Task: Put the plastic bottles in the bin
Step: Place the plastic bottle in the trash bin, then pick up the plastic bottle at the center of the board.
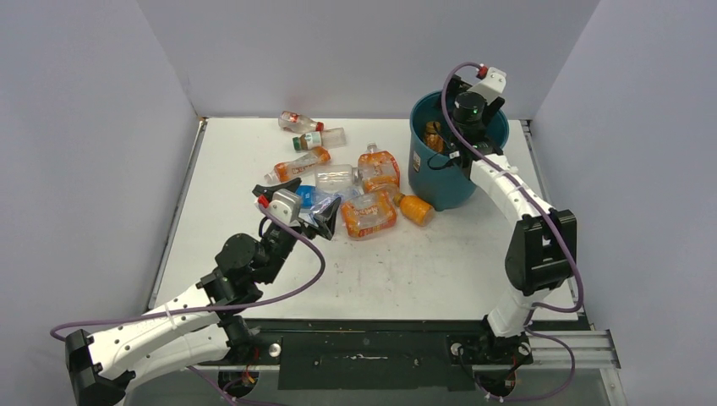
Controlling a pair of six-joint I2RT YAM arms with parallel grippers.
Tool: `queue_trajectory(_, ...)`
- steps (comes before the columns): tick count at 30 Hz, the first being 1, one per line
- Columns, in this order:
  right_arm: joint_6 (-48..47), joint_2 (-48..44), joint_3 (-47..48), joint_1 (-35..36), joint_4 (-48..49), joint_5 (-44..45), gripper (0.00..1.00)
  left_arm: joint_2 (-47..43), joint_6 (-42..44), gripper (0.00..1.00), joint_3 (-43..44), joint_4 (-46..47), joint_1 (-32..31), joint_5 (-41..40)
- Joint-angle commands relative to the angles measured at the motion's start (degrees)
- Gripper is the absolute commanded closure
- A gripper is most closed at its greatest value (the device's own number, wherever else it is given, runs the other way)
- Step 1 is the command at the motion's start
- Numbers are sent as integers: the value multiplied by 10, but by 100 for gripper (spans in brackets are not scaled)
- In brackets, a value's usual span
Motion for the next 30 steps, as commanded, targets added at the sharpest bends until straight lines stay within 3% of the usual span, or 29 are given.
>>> queue_trajectory(1, 26, -77, 21, 13, 6, -36, 15, -2, -1, 4, 7, 25, -1, 8)
queue_trajectory(6, 17, -183, -20, 82, 5, -85, 15, 3, -9, 4, 12, 19, 0, 2)
queue_trajectory(11, 81, -299, -103, 112, -6, -307, 15, 4, 18, 4, 8, 20, -9, -7)
queue_trajectory(13, 80, -349, -155, 134, -13, -352, 16, 7, 42, 4, 4, 26, -19, -24)
queue_trajectory(17, 62, -457, -301, 233, -13, -302, 16, 25, 56, 4, 3, 36, -23, -79)
queue_trajectory(21, 50, -504, -397, 302, -44, -241, 16, 53, 28, 4, 29, 21, -22, -145)
queue_trajectory(23, 61, -518, -441, 316, -46, -217, 17, 69, -3, 4, 66, -25, -21, -128)
queue_trajectory(26, 81, -539, -512, 322, -38, -188, 17, 95, -124, 4, 122, -161, 10, -86)
queue_trajectory(30, 120, -564, -574, 323, -38, -120, 17, 109, -354, 4, 105, -235, 142, 79)
